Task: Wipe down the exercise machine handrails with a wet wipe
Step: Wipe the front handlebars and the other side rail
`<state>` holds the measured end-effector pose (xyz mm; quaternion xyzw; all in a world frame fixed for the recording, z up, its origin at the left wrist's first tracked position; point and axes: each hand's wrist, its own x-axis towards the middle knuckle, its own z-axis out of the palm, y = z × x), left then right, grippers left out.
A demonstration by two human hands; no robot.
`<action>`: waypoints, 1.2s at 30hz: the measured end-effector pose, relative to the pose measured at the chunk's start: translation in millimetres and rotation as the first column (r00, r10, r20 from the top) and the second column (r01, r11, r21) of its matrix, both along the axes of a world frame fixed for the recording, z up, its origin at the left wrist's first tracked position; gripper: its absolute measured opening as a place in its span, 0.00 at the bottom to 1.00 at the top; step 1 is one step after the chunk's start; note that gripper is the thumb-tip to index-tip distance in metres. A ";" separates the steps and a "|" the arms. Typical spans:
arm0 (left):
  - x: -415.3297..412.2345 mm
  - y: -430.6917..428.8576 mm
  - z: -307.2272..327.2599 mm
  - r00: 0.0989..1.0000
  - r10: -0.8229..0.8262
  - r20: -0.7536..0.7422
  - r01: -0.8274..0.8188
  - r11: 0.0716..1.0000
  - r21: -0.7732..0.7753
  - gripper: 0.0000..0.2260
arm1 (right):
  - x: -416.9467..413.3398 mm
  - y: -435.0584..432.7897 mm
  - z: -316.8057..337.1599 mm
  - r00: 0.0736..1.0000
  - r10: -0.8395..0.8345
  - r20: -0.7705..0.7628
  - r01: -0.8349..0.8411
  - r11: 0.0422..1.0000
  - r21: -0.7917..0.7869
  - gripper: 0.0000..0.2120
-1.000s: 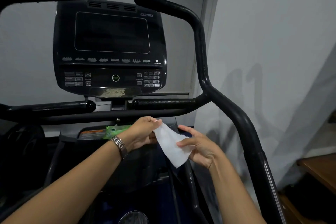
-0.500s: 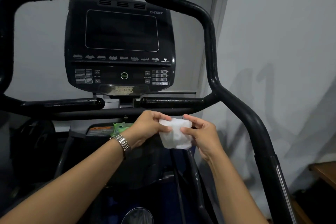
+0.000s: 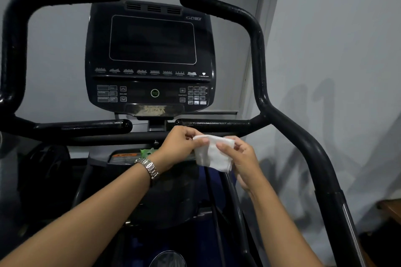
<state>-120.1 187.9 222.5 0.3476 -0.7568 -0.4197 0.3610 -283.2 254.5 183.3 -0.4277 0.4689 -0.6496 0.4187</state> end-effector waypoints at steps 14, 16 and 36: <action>51.8 -51.1 3.5 0.932 0.361 -0.020 -0.358 0.913 -0.194 0.07 | 24.4 -30.6 34.5 0.709 -0.645 -0.286 0.502 0.746 -0.438 0.06; 47.2 -54.1 4.5 0.931 0.360 0.053 -0.339 0.912 -0.231 0.06 | 37.1 -50.2 28.6 0.556 -0.629 -0.544 0.324 0.766 -0.555 0.14; 36.3 -56.1 14.6 0.912 0.382 0.150 -0.318 0.889 -0.328 0.05 | 34.2 -72.5 -2.4 0.358 -0.599 -0.716 0.266 0.801 -0.537 0.12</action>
